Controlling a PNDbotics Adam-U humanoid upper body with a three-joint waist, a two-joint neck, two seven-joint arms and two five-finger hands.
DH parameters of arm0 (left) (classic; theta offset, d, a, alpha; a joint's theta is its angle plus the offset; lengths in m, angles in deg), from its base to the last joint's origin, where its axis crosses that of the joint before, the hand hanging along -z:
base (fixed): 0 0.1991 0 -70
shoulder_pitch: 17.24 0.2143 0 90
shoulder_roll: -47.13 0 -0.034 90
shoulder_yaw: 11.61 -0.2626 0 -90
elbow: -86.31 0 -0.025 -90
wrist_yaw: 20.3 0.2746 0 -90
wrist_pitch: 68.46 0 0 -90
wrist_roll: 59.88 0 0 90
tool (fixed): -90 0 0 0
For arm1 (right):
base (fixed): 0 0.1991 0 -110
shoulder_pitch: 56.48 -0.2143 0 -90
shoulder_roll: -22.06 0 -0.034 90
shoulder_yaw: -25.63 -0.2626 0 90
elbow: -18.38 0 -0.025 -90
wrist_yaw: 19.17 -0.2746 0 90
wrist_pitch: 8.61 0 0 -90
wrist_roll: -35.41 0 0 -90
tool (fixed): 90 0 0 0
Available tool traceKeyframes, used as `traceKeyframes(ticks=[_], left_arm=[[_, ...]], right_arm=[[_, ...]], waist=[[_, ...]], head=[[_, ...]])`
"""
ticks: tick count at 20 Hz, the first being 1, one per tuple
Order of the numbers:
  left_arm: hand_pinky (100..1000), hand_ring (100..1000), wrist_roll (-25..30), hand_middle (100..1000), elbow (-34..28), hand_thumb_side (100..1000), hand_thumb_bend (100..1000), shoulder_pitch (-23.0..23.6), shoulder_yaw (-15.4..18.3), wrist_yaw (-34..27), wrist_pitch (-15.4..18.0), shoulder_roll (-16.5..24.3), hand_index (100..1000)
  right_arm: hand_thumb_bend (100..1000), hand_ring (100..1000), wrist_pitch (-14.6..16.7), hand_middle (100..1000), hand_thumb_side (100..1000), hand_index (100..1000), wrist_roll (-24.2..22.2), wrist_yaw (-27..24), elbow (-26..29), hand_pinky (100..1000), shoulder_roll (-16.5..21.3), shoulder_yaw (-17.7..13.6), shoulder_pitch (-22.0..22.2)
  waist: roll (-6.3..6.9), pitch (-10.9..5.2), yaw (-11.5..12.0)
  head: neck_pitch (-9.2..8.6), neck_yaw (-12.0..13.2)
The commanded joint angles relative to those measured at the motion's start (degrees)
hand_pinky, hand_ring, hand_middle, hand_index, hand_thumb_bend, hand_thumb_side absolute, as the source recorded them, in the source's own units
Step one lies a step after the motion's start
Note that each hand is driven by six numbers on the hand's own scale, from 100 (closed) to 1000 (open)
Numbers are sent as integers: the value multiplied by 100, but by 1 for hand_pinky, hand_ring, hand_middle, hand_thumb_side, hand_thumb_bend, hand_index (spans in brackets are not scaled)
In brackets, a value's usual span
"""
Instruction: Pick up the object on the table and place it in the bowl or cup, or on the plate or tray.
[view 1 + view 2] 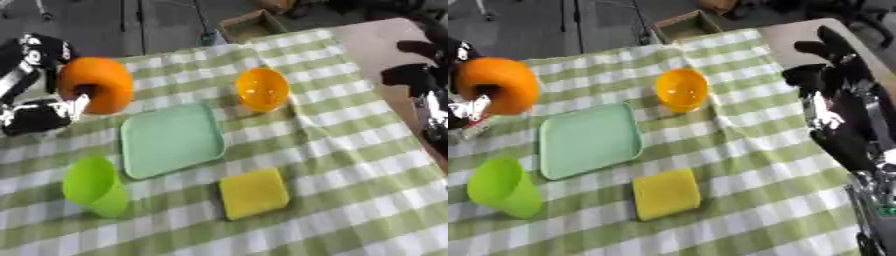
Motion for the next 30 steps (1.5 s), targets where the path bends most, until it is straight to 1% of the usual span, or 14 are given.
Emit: traceKeyframes(ticks=[1, 9, 11, 12, 13, 15, 18, 19, 20, 23, 26, 27, 28, 30], left_arm=[[356, 587, 287, 450, 230, 100, 140, -257, -148, 247, 284, 115, 567], [427, 540, 444, 474, 745, 100, 229, -489, -320, 882, 640, -130, 599], [465, 543, 307, 498, 868, 100, 258, -500, -325, 1080, 663, -206, 632], [550, 595, 217, 555, 934, 143, 294, -506, -332, 1173, 681, -242, 688], [550, 595, 107, 555, 996, 143, 294, -516, -333, 1264, 705, -286, 688], [637, 689, -104, 681, 1108, 331, 376, -529, -348, 1425, 774, -355, 781], [763, 829, -410, 836, 1198, 732, 615, -537, -358, 1624, 923, -413, 880], [763, 829, -527, 836, 1197, 732, 615, -533, -346, 1686, 963, -418, 880], [799, 855, -622, 861, 1198, 789, 642, -526, -342, 1750, 992, -416, 890], [834, 877, -771, 891, 1168, 823, 695, -497, -303, 2005, 1047, -387, 907], [832, 879, -901, 894, 1051, 803, 690, -414, -152, 2186, 1022, -375, 910], [788, 857, -1059, 864, 933, 713, 602, -345, 3, 2087, 946, -439, 899], [778, 857, -1218, 864, 786, 713, 602, -261, 123, 1930, 856, -470, 899], [724, 837, -1497, 829, 464, 645, 513, -103, 324, 1545, 656, -537, 883]], right_arm=[[100, 696, 11, 837, 493, 1000, -45, -45, 142, 702, 166, 5, -66], [100, 695, 13, 837, 498, 1000, -95, -83, 142, 702, 174, 42, -98], [100, 695, 16, 837, 496, 1000, -99, -85, 142, 702, 175, 43, -99], [100, 694, 17, 837, 497, 1000, -102, -87, 142, 702, 176, 44, -100], [100, 694, 19, 837, 497, 1000, -105, -89, 142, 702, 174, 47, -103], [100, 694, 21, 837, 498, 1000, -112, -93, 142, 702, 170, 53, -109], [100, 693, 23, 837, 502, 1000, -118, -94, 142, 701, 167, 52, -109], [100, 693, 22, 837, 502, 1000, -116, -92, 142, 701, 165, 49, -105], [100, 693, 22, 837, 501, 1000, -115, -90, 142, 701, 164, 47, -104], [100, 693, 23, 837, 502, 1000, -110, -88, 142, 701, 162, 42, -102], [100, 693, 24, 837, 501, 1000, -106, -88, 142, 701, 154, 38, -98], [100, 692, 22, 837, 504, 1000, -101, -86, 142, 701, 145, 30, -89], [100, 692, 21, 837, 495, 1000, -97, -82, 142, 701, 140, 23, -83], [100, 692, 18, 837, 508, 1000, -87, -74, 142, 701, 129, 13, -75]], waist=[[49, -763, -37], [88, -758, -153], [84, -755, -169], [83, -753, -178], [80, -750, -192], [76, -745, -215], [71, -735, -235], [68, -730, -232], [67, -727, -230], [58, -724, -209], [42, -719, -175], [24, -712, -143], [16, -708, -124], [-2, -700, -90]], head=[[-39, 38], [-65, 77], [-76, 77], [-79, 78], [-86, 79], [-94, 80], [-96, 75], [-96, 72], [-95, 71], [-89, 62], [-91, 56], [-92, 40], [-92, 33], [-91, 22]])
